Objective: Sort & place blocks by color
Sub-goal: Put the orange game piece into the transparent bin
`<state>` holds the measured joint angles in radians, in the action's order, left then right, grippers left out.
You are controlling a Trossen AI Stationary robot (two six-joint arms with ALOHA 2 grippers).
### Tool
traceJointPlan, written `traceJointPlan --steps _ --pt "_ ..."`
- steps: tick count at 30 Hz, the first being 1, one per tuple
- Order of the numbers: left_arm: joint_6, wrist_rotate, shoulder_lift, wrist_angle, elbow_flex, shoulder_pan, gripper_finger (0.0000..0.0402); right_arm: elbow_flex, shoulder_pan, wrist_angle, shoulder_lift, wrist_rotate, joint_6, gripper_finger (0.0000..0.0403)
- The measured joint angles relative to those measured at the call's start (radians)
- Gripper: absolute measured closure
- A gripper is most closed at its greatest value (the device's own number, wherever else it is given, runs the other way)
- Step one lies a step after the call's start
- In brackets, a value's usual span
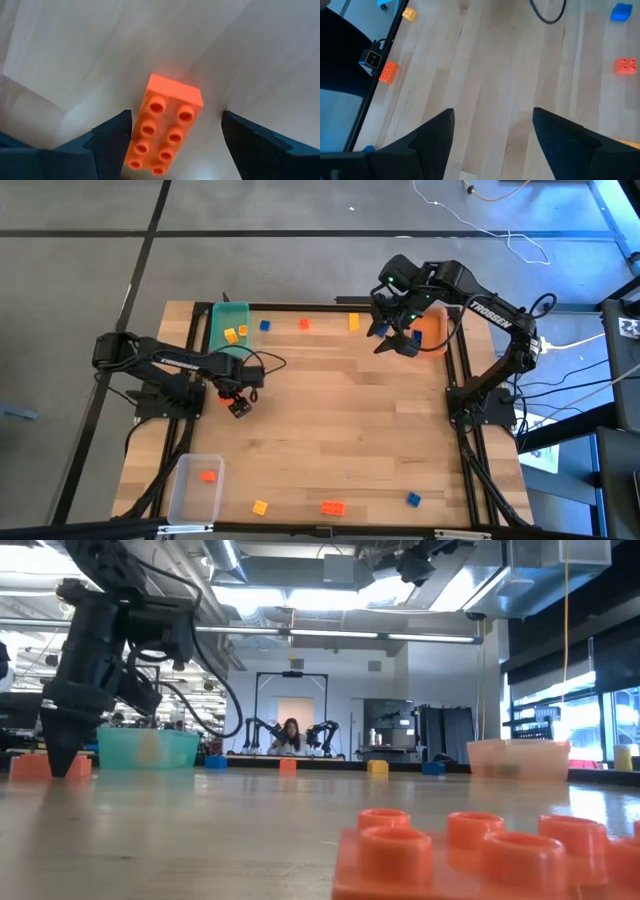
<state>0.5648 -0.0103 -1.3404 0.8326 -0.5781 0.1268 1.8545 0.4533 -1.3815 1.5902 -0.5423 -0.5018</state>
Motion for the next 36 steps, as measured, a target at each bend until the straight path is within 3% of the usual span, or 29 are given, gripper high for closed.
traceJointPlan --steps 13,20,28,36 --pt "0.005 0.027 -0.033 -0.025 -0.003 -0.003 0.0127 0.000 0.000 0.061 0.000 0.000 0.000 0.0134" --pt "0.007 0.026 -0.034 -0.024 -0.002 -0.004 0.0177 0.000 0.000 0.064 0.000 0.000 0.000 0.0134" --pt "0.012 -0.019 -0.035 -0.029 -0.002 -0.003 0.0268 0.001 0.000 0.064 0.000 0.000 0.000 0.0134" --pt "0.036 -0.066 -0.020 0.005 -0.056 -0.010 0.0271 0.001 0.000 0.088 0.000 0.000 0.000 0.0134"
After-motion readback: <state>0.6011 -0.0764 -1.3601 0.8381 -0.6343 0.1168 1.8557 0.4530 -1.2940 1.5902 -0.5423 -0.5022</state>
